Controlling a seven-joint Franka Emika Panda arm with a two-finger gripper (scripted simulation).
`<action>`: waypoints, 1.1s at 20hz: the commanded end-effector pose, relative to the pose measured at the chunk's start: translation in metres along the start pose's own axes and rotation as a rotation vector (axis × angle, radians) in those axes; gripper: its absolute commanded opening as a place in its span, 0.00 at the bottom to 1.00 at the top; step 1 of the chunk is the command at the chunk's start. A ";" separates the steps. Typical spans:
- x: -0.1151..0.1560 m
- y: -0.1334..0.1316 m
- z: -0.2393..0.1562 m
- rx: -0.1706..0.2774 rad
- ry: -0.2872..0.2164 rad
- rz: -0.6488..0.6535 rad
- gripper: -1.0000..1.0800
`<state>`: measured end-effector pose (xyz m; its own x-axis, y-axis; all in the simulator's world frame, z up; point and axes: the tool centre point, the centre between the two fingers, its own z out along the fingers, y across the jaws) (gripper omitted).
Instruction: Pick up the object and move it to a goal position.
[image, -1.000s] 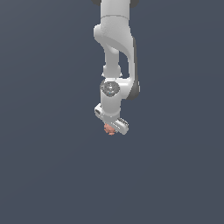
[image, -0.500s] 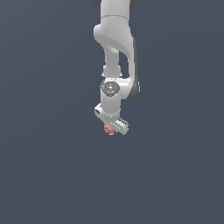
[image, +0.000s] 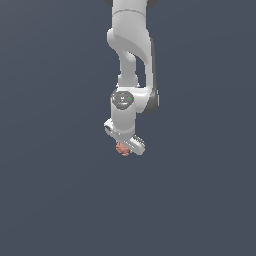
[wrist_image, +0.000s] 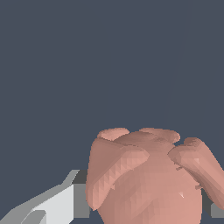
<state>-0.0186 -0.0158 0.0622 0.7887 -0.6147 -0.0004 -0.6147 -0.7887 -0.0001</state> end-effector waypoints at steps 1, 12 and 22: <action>0.011 -0.001 -0.011 0.000 0.001 0.000 0.00; 0.076 -0.011 -0.076 0.000 0.001 0.001 0.00; 0.120 -0.019 -0.117 0.000 0.001 0.001 0.00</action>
<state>0.0833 -0.0729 0.1746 0.7880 -0.6157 0.0010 -0.6157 -0.7880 0.0000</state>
